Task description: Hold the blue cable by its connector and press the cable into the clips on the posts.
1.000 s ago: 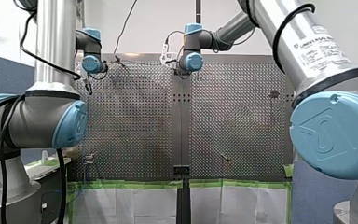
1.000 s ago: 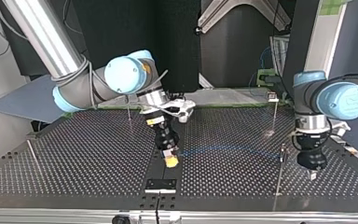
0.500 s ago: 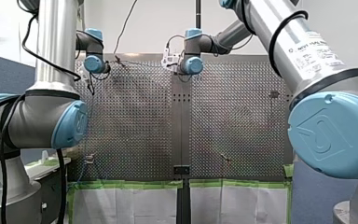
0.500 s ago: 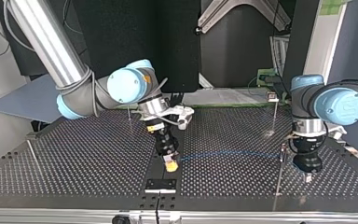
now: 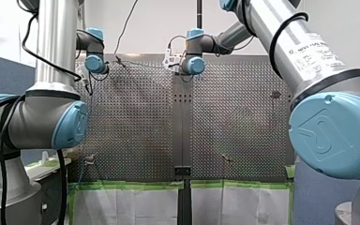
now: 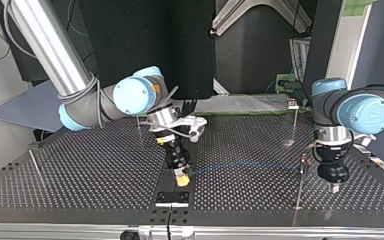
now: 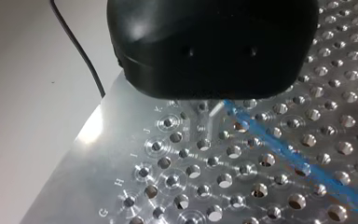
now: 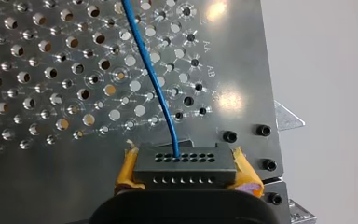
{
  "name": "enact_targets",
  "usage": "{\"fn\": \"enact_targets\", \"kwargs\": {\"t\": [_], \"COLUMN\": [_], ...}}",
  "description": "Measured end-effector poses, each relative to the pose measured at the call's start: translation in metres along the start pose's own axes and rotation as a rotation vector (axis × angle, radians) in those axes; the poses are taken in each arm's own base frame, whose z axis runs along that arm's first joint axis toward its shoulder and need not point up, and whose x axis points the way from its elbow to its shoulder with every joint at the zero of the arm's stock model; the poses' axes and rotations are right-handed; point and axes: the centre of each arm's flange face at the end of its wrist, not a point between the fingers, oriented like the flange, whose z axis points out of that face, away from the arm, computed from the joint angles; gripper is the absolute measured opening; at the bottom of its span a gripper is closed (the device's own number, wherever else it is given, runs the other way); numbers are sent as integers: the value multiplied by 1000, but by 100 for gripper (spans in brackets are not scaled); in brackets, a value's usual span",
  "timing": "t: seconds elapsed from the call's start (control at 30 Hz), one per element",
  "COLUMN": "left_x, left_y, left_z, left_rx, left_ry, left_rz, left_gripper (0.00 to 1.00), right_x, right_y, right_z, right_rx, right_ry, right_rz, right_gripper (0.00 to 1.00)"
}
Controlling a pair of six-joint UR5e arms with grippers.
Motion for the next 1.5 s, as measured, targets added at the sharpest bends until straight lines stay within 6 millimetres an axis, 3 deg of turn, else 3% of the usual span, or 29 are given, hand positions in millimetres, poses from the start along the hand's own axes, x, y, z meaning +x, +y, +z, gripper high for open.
{"fn": "enact_targets", "kwargs": {"t": [0.43, 0.77, 1.17, 1.5], "left_x": [-6, -16, -12, -45], "left_y": [-7, -15, -23, -38], "left_z": [-17, -54, -104, -138], "left_rx": [-13, 24, 57, 87], "left_ry": [65, 142, 247, 244], "left_rz": [27, 13, 33, 63], "left_gripper": [100, 100, 100, 100], "right_x": [2, 1, 0, -1], "right_y": [2, 2, -2, 0], "right_z": [1, 0, -1, -2], "right_rx": [2, 1, 6, 1], "right_ry": [-1, -7, -15, -25], "right_rz": [-1, -1, 0, -1], "right_gripper": [0, 0, 0, 0]}}
